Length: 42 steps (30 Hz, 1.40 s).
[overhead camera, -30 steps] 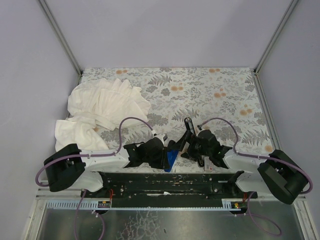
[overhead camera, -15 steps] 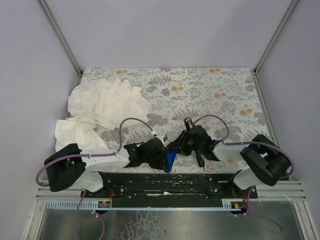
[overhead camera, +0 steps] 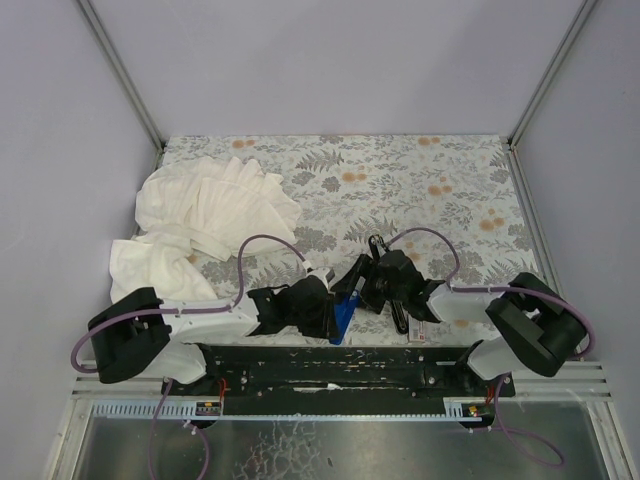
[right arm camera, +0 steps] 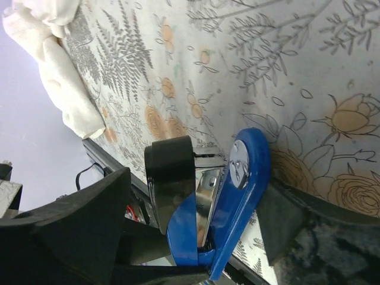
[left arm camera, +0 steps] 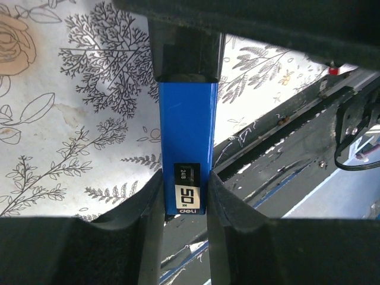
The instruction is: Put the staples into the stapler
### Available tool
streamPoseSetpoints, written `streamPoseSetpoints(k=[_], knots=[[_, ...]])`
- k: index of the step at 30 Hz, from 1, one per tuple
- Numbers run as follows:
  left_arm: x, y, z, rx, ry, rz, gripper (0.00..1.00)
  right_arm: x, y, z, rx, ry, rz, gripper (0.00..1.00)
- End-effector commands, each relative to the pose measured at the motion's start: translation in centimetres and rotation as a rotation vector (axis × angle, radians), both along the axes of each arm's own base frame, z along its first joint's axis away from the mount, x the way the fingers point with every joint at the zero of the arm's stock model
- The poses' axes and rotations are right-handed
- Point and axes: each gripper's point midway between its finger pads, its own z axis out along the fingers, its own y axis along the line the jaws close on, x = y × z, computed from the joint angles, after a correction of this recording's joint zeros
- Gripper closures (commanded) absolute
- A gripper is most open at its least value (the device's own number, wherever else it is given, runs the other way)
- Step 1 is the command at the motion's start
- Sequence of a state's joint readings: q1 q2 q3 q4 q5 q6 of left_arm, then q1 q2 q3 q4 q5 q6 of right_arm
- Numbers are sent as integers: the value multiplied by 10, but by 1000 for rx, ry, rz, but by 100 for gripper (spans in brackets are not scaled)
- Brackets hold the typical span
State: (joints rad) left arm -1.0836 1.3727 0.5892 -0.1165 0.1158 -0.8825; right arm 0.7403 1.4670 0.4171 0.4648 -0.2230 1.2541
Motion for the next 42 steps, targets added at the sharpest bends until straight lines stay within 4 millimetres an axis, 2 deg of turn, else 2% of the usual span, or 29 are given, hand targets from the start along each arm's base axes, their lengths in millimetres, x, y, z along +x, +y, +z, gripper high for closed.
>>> streamPoseSetpoints(k=[1,4,8,11,16,19,20,22,25,28,31,32,36,42], knots=[[16,-13,24,-51,-82,35,100,16,-3,27,-48,-152,-4,7],[26,-7,24,-15,-115,70,100,23,-21,43,-141,-227,-28,4],[57,-4,25,28,-169,111,100,36,-58,72,-248,-346,-95,0],[93,-1,28,57,-222,142,100,40,-87,83,-321,-390,-144,1],[167,-3,29,130,-318,135,100,38,-129,90,-457,-445,-203,1],[212,-9,26,169,-345,119,100,35,-139,88,-513,-461,-184,1],[225,-9,17,197,-340,111,100,34,-141,86,-530,-458,-171,1],[250,-11,14,212,-346,110,100,32,-140,80,-551,-447,-132,2],[278,-16,11,210,-341,105,84,30,-136,70,-573,-428,-70,8],[288,-17,9,206,-337,98,62,34,-133,64,-615,-418,-13,16],[289,-15,15,206,-353,93,39,44,-127,61,-658,-456,60,17],[288,-13,17,205,-357,92,34,49,-124,61,-670,-471,73,17],[281,3,34,203,-392,117,24,79,-118,59,-747,-504,85,17],[264,51,64,191,-452,227,18,133,-101,49,-835,-502,135,20]])
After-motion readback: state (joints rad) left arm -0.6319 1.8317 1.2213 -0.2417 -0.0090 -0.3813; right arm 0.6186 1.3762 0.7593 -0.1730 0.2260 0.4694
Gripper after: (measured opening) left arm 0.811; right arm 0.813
